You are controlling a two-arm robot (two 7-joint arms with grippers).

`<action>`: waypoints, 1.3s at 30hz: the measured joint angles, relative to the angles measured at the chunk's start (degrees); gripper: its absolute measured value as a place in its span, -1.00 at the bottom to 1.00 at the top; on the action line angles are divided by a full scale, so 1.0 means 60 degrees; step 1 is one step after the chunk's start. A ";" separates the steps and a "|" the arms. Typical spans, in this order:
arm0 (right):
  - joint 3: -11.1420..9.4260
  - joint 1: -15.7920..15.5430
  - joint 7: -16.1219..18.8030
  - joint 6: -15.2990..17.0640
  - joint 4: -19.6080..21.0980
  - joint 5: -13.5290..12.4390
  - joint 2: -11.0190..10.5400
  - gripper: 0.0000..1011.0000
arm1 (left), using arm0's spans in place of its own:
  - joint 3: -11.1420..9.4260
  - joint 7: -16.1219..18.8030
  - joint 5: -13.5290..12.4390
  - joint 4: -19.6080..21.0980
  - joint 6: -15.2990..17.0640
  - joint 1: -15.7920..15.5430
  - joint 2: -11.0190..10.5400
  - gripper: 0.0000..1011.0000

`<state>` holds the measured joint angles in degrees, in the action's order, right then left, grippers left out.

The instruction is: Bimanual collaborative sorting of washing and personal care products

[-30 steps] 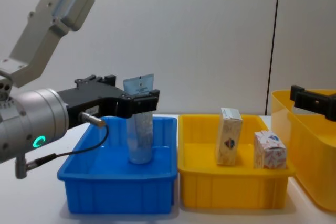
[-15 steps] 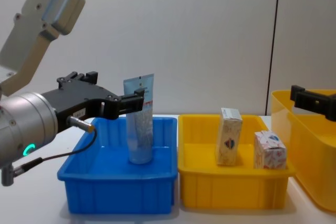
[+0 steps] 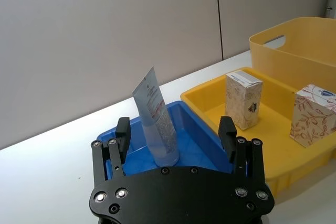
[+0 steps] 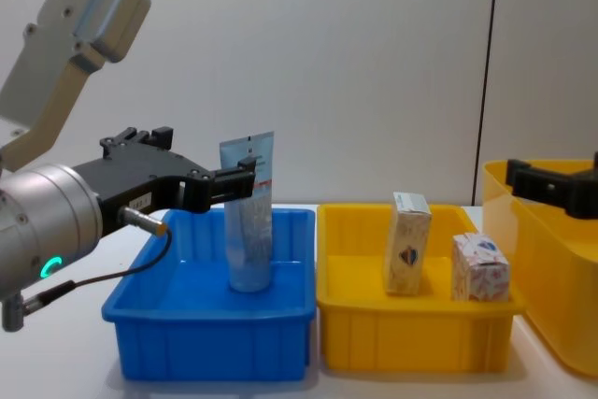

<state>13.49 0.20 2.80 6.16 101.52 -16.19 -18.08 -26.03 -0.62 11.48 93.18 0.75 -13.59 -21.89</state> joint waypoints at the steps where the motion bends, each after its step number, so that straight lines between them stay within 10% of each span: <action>1: 0.0020 0.0032 -0.0025 0.0073 0.0000 0.0019 0.0024 0.98 | 0.0000 0.0000 0.0000 0.0000 0.0000 0.0000 0.0000 0.98; 19: 0.0792 0.0955 -0.0733 0.1810 -0.0679 0.0803 0.0687 0.98 | 0.0001 -0.0001 0.0001 -0.0002 0.0001 0.0000 0.0000 0.98; 39: 0.1226 0.1631 -0.1419 0.2263 -0.2010 0.1598 0.1336 0.98 | 0.0000 -0.0001 0.0001 -0.0002 0.0009 0.0000 0.0000 0.98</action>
<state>20.84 9.99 -5.71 19.74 89.46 -6.60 -10.06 -26.02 -0.63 11.48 93.17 0.80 -13.59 -21.89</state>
